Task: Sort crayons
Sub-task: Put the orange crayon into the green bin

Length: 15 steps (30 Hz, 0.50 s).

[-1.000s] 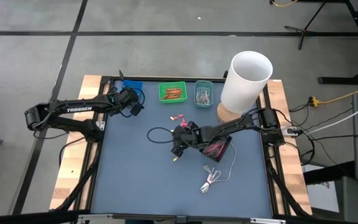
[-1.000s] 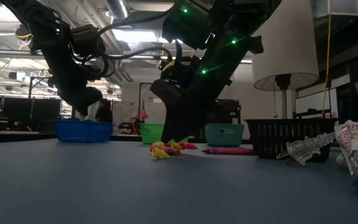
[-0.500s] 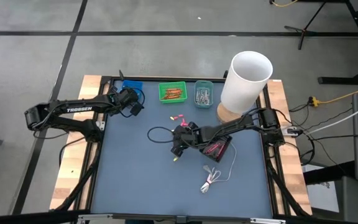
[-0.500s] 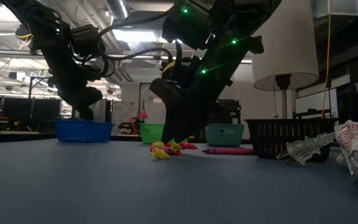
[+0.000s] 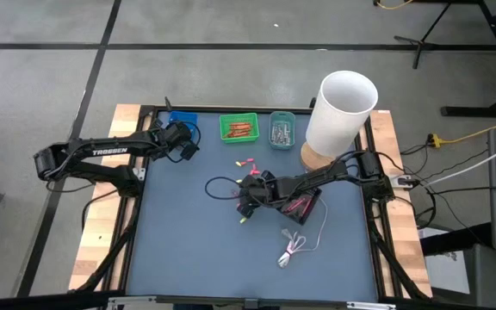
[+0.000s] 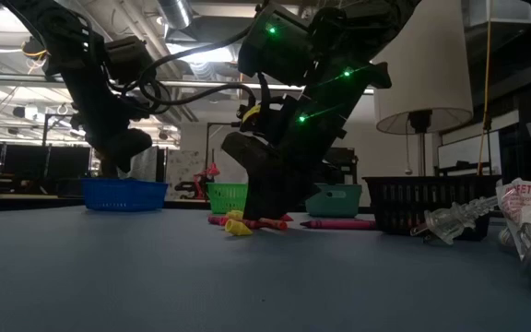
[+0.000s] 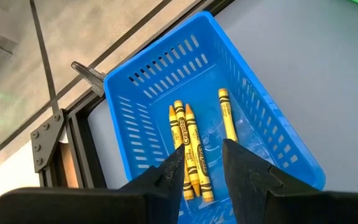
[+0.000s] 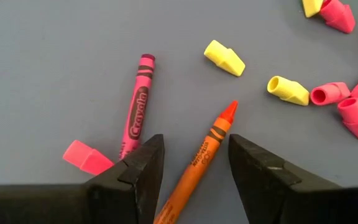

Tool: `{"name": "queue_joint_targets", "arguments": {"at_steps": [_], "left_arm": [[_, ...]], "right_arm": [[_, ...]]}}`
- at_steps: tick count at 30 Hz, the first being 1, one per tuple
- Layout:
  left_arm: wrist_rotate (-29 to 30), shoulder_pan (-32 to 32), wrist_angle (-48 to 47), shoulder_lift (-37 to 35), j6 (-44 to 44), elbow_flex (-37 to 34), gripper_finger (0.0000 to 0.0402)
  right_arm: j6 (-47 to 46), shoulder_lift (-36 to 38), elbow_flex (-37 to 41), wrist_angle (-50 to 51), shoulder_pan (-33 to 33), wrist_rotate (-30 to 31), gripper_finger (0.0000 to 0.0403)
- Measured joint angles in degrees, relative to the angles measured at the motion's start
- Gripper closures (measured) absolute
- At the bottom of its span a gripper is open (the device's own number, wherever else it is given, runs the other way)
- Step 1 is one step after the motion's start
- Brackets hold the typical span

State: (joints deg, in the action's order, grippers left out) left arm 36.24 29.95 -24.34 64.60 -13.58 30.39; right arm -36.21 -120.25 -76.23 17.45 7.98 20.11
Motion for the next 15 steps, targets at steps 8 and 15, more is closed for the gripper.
{"name": "queue_joint_targets", "arguments": {"at_steps": [8,15], "left_arm": [[-0.8,0.0,0.0,0.0,0.0,0.0,0.0309],[-1.1,0.0,0.0,0.0,-1.1,0.0,0.0309]], "right_arm": [[0.0,0.0,0.0,0.1,0.0,-0.2,0.024],[0.4,0.0,0.0,0.1,-0.1,-0.1,0.0309]]}}
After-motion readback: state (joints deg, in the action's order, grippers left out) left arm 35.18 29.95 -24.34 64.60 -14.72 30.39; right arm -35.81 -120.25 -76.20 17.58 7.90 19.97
